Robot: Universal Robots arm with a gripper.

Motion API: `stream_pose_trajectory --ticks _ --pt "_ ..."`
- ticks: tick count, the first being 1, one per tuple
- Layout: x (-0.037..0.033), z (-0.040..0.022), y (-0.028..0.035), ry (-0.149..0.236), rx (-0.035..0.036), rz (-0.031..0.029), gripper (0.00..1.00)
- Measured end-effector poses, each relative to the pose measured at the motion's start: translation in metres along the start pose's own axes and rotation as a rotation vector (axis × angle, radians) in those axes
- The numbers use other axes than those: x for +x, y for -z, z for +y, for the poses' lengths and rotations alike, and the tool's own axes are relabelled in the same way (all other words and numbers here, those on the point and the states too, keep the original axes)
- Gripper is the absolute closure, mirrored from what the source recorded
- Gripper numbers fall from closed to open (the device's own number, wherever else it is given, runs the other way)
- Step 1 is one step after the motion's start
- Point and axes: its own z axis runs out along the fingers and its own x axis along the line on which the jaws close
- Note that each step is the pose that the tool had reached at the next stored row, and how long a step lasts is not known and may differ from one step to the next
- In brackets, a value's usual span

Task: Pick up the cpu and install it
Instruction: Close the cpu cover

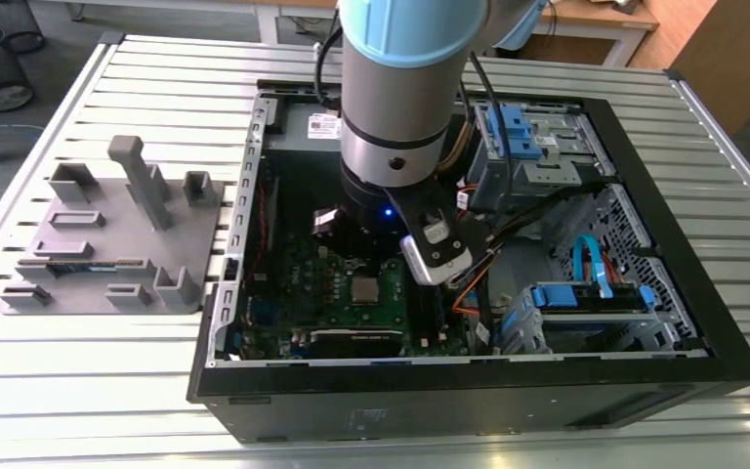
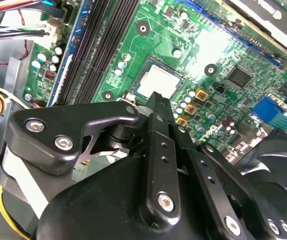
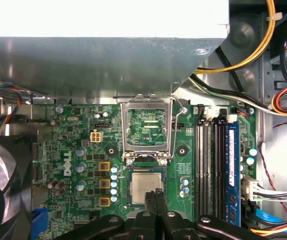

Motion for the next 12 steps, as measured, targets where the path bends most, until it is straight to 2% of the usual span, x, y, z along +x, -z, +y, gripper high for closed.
stream_pose_trajectory --ticks 4,12 --pt "-0.0088 0.0001 -0.0004 0.000 0.0001 0.0000 0.89" --pt "-0.0309 0.0015 -0.0015 0.000 0.0000 0.0000 0.89"
